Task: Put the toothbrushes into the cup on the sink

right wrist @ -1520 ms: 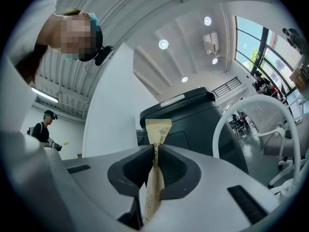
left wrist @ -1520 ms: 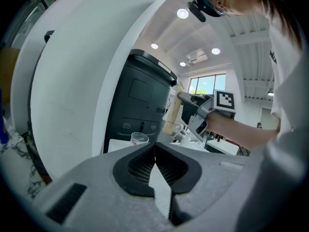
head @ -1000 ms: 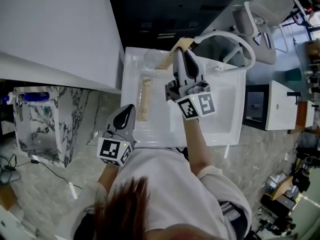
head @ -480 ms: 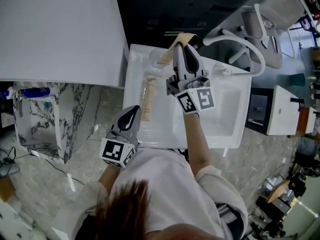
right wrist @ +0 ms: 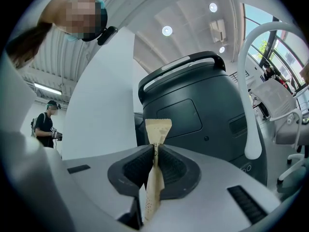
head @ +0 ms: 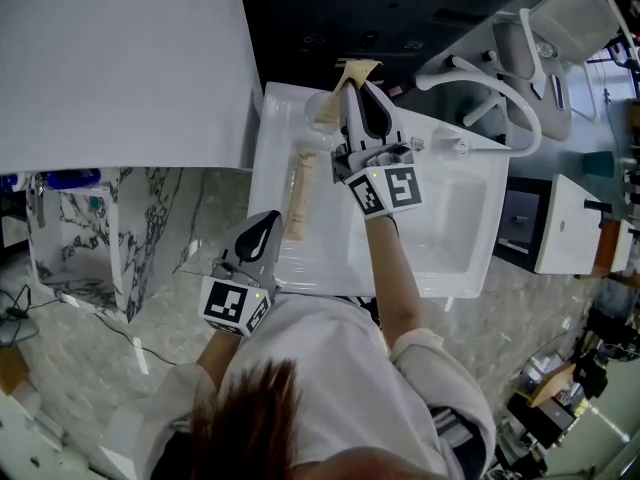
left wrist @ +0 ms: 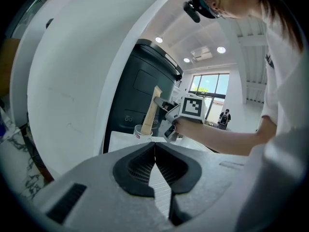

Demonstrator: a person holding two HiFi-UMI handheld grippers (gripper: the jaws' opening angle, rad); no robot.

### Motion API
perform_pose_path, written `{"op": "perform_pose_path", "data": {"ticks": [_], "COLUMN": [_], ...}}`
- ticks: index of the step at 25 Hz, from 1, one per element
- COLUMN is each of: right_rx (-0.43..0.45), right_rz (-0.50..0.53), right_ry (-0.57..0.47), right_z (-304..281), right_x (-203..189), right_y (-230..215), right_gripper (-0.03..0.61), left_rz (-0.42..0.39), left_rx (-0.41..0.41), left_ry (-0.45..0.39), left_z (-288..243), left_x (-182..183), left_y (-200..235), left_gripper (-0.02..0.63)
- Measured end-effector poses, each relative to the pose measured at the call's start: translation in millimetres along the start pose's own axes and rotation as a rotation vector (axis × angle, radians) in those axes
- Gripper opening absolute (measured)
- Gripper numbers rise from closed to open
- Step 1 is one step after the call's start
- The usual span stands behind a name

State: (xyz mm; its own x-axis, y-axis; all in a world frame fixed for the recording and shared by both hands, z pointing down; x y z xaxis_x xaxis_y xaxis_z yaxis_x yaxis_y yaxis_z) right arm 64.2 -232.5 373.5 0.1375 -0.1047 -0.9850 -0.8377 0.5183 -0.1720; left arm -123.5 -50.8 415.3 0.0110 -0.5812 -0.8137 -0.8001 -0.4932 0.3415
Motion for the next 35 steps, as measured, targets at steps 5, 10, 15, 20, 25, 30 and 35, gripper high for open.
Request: {"op": "perform_pose_path", "data": {"ticks": [5,10,15,20,25,30,35], "right_rx": [-0.001,-0.011,-0.037,-0.052,-0.060,-0.059,-0.052], "right_rz": [0.004,0.040,0.083,0.096,0.114,0.119,0.125], "right_ry": [0.027,0.069,0.146,0.197,0.241,0.260,0.265], "right_z": [-0.9,-2.4,-2.0,0.6,5.3,8.2,9.6], "right_x": [-11.1,-22.5,-36.9,-47.0,-55.5,-61.5,-62.0], "right_y": [1.7,2.1,0.8,1.7,1.2,1.5,3.3], "right_gripper": [0.038,0.038,0.038,0.038,0.038,0.038,0.038], "left_rz": [0.007,0.008,0.004,0.005,0.003,0.004,0.007], "left_rx": [0.005,0.007,0.008,0.010,0.008,0.006,0.011], "left_ry": [0.000,-0.002,-0.005,-0.007,-0.010,-0.013,-0.015], "left_z": [1.9,0.7,0.1,1.1,0.3,0.3,1.2], "left_x": [-1.7,-0.8,0.6,0.0,-0.1,-0.1,0.5], "left_y": [1.1,-0.4,-1.8,-1.6,-3.4,-4.9,-5.6], "left_gripper": [0.015,0.015,0.015,0.015,0.015,0.015,0.015]}}
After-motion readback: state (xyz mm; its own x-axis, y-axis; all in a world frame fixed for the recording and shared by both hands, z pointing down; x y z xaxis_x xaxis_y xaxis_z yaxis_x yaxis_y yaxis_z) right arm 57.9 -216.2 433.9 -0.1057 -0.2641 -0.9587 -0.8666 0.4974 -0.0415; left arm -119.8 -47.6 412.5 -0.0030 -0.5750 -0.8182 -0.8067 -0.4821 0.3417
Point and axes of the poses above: the fingertips, and each gripper's own axes: z backward along the fingers, y to its left, x out of its top, the point moved 8 cm from there along z, backward along the fingers, and after that the axes turned 11 degrees about y, right-handed, at the moved point
